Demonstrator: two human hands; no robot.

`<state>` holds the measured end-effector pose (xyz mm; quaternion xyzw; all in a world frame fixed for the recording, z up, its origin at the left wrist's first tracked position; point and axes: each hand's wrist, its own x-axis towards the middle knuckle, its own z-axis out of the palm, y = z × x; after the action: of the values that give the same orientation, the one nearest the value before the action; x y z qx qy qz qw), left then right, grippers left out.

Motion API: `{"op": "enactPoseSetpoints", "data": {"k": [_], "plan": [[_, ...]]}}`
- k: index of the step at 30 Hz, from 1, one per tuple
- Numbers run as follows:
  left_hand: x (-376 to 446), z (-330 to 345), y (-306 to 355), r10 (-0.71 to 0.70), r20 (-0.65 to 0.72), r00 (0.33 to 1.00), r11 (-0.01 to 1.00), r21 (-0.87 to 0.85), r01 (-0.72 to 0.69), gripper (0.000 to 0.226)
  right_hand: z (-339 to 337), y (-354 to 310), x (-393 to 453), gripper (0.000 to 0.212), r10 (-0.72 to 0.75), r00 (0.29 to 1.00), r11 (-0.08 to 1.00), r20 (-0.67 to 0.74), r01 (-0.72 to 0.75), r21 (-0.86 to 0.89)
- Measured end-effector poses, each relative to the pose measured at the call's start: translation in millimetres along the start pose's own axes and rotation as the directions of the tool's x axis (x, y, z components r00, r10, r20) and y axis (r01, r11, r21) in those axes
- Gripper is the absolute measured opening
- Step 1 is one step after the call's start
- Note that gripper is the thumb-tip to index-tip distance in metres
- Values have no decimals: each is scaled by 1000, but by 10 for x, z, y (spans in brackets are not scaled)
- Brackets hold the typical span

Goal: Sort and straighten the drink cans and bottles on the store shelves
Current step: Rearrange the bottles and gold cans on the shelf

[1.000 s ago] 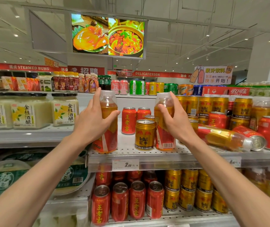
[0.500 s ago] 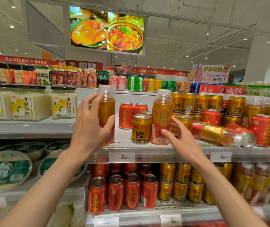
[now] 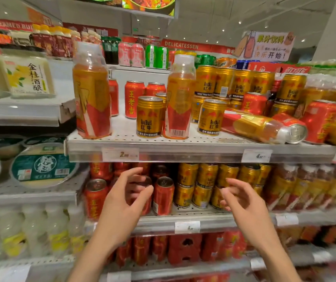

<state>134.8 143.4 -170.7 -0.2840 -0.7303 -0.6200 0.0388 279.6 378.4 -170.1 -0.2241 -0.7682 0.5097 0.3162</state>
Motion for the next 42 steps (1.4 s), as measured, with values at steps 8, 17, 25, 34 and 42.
{"op": "enactPoseSetpoints", "data": {"k": [8,17,25,34,42], "plan": [[-196,1047,267,-114,-17,993,992,-58,112,36,-914,460,367,27,24,999,999,30,-23,-28],[-138,1999,681,-94,-47,994,995,7,95,35,-1768,633,723,24,27,993,999,112,-30,28],[100,2268,990,36,-34,999,988,152,-30,36,-2154,574,903,23,-114,992,992,59,116,-41],[687,2040,1305,363,-37,931,864,388,-322,37,-2125,-110,1260,24,-598,801,734,40,567,-373],[1371,1952,1288,516,-94,852,655,684,-321,49,-1601,-389,1711,75,-565,728,371,389,645,-668]]}}
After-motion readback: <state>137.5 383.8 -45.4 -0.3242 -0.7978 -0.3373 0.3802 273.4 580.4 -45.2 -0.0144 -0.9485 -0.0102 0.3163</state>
